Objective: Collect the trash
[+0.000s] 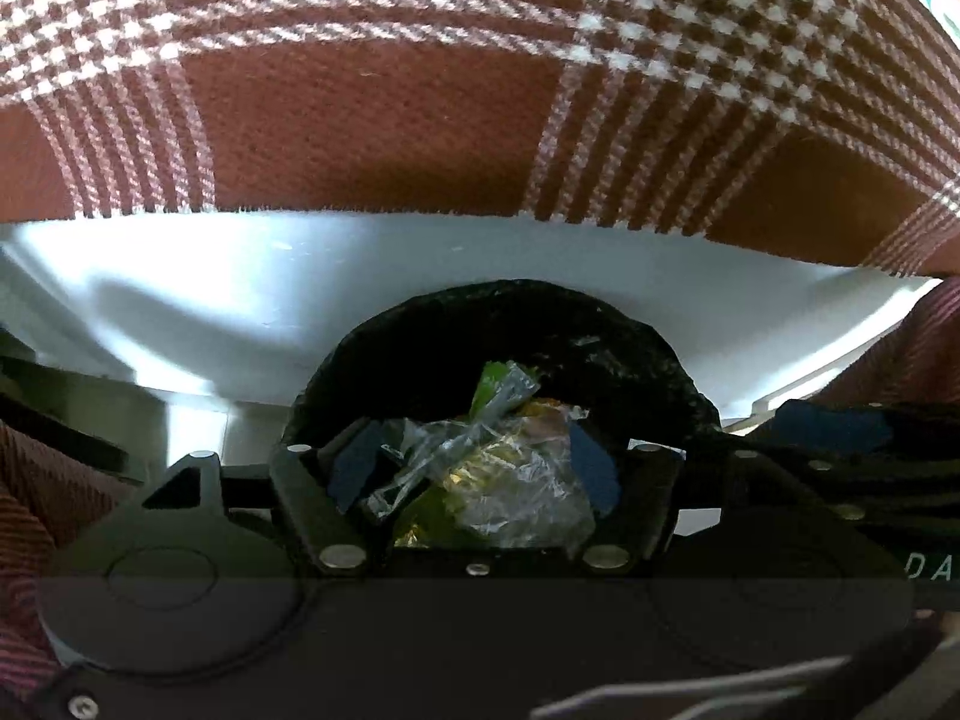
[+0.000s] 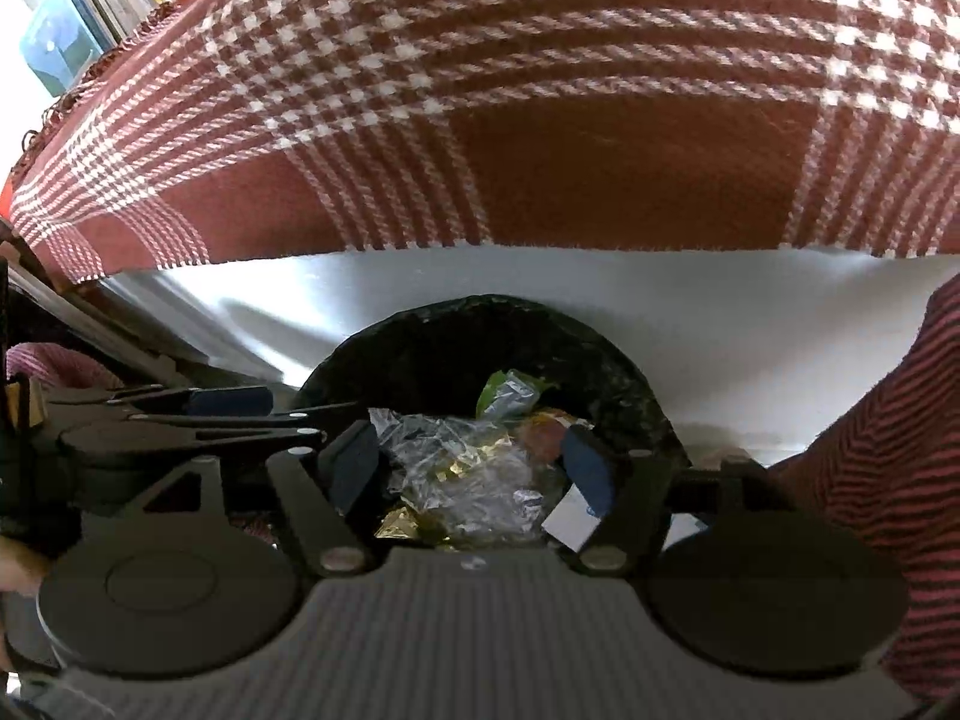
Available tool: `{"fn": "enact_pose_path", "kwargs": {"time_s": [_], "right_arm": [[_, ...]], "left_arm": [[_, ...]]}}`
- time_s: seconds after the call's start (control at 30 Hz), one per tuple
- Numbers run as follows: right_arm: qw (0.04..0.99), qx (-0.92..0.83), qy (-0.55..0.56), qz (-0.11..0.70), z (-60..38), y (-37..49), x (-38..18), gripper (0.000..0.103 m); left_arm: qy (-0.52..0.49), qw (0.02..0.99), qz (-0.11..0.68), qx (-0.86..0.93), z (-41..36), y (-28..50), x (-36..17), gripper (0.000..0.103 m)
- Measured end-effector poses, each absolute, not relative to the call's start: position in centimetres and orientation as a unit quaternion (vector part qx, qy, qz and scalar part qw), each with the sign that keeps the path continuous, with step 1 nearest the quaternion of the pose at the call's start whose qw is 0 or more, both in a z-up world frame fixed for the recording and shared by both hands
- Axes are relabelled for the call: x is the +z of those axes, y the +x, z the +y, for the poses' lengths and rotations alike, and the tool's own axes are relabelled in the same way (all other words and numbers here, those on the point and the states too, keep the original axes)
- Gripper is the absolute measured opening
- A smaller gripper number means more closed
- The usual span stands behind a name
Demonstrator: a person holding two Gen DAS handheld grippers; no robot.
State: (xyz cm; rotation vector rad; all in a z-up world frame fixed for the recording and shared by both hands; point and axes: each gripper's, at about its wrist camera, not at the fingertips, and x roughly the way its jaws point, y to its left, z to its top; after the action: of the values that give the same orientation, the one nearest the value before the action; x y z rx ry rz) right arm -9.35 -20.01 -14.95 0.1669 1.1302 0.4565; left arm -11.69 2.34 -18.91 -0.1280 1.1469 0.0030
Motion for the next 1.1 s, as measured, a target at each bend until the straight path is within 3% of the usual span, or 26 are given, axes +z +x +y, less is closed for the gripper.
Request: {"fn": "enact_pose_path", "kwargs": {"time_s": [0.37, 1.1], "right_arm": [[0.82, 0.205, 0.072, 0.53, -20.13, -9.33, -14.87, 0.088], [0.818, 0.205, 0.067, 0.533, -19.64, -9.46, -15.12, 0.088]], "left_arm": [[-0.058, 0.832, 0.551, 0.013, 2.29, -11.62, -19.35, 0.078], [-0.065, 0.827, 0.558, 0.015, 2.67, -11.47, -19.92, 0.08]]}}
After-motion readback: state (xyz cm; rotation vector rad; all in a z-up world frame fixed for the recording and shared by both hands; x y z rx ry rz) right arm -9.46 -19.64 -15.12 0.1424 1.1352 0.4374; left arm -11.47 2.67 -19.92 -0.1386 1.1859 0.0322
